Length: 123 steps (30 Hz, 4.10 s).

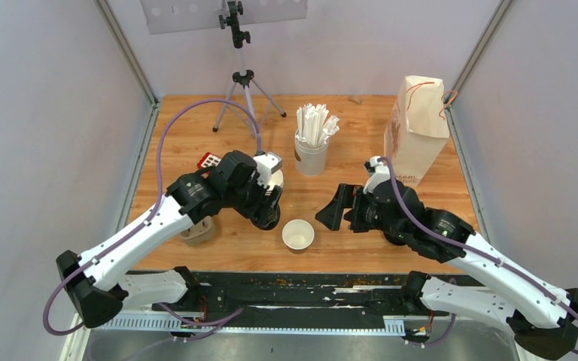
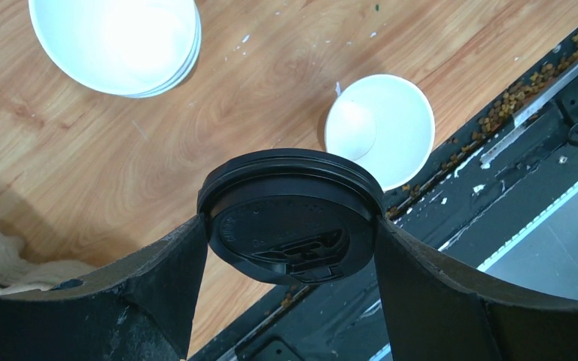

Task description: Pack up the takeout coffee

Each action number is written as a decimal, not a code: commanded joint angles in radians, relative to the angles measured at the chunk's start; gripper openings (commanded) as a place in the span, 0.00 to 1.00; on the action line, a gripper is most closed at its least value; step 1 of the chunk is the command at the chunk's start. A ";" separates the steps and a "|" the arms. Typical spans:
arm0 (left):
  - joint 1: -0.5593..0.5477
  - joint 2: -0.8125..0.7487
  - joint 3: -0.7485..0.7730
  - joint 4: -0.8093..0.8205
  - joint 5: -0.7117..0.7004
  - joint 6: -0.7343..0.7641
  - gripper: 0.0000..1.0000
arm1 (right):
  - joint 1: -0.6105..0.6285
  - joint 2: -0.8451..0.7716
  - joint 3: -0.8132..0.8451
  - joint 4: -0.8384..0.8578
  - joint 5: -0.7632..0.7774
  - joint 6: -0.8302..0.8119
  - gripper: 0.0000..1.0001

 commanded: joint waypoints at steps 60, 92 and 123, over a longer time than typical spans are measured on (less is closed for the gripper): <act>-0.291 0.810 0.665 -0.431 -0.081 -0.037 0.78 | 0.002 -0.403 -0.035 -0.233 0.288 -0.092 1.00; -0.293 0.805 0.762 -0.450 -0.142 -0.024 1.00 | 0.001 -0.415 -0.115 -0.160 0.190 -0.072 0.99; -0.014 -0.152 -0.342 0.461 0.035 -0.359 0.64 | -0.003 0.270 -0.025 0.112 0.008 -0.227 0.38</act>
